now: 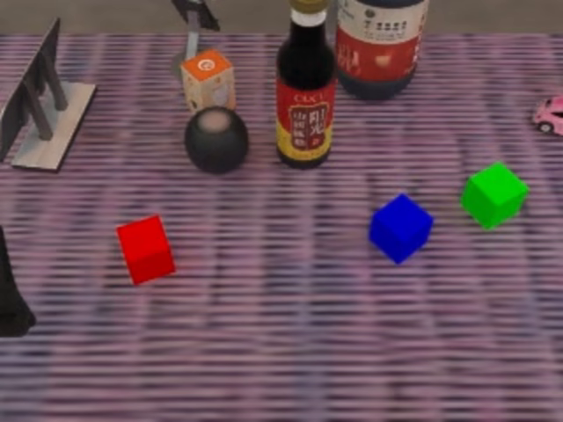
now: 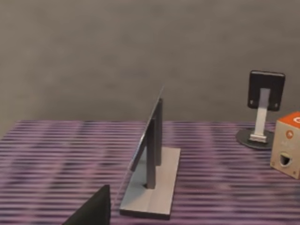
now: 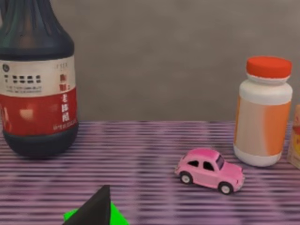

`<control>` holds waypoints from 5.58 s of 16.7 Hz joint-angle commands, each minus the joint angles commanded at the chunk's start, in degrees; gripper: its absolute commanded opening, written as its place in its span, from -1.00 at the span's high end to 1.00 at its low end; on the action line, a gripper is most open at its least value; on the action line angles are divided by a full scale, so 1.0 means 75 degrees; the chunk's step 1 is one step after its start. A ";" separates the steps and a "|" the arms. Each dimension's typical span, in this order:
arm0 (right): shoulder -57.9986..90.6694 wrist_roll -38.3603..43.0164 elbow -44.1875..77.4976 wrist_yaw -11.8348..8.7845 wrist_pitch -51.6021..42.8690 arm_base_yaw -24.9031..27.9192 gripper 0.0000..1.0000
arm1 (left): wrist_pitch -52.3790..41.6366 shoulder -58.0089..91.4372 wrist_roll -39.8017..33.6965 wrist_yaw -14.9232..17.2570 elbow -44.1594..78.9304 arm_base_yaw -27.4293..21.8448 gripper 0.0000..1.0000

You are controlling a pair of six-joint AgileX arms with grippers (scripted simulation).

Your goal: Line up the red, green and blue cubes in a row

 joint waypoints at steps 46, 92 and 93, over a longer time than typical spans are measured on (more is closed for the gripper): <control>0.0000 0.0000 0.0000 0.0000 0.0000 0.0000 -1.00 | -0.6053 1.5996 0.6739 0.0017 1.0051 -0.2438 -1.00; 0.0000 0.0000 0.0000 0.0000 0.0000 0.0000 -1.00 | -0.8171 1.4098 0.6716 0.0096 1.0388 -0.3962 1.00; 0.0000 0.0000 0.0000 0.0000 0.0000 0.0000 -1.00 | -0.8185 1.3927 0.6733 0.0093 1.0228 -0.4264 1.00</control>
